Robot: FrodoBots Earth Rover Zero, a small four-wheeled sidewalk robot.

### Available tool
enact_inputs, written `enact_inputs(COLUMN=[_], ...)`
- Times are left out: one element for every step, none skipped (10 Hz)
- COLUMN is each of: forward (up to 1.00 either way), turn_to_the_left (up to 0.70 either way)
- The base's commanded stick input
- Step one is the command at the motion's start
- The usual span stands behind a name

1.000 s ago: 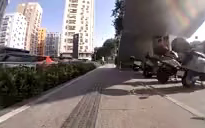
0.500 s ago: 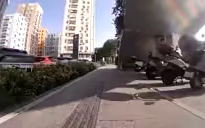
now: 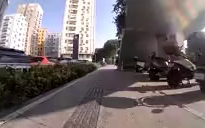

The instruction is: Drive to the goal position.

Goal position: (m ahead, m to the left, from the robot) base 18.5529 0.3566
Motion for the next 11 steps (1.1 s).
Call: enact_inputs(forward=[0.45,0.45,0.45,0.45,0.45,0.45,0.45,0.45,0.45,0.45,0.45], turn_to_the_left=[0.00,0.00,0.00,0.00,0.00,0.00,0.00,0.00,0.00,-0.03,-0.21])
